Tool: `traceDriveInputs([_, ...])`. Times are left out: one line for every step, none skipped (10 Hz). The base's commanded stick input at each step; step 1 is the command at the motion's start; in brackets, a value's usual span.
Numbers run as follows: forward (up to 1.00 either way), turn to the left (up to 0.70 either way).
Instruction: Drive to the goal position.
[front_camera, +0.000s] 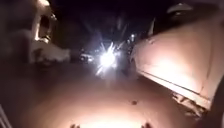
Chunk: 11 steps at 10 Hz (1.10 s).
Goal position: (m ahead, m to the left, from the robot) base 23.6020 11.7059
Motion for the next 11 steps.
traceDriveInputs([0.60,0.00])
traceDriveInputs([0.60,0.00])
traceDriveInputs([0.60,0.00])
traceDriveInputs([0.60,0.00])
traceDriveInputs([0.60,0.00])
traceDriveInputs([0.60,0.00])
traceDriveInputs([0.60,0.00])
traceDriveInputs([0.60,0.00])
traceDriveInputs([0.60,0.00])
traceDriveInputs([0.60,0.00])
traceDriveInputs([0.60,0.00])
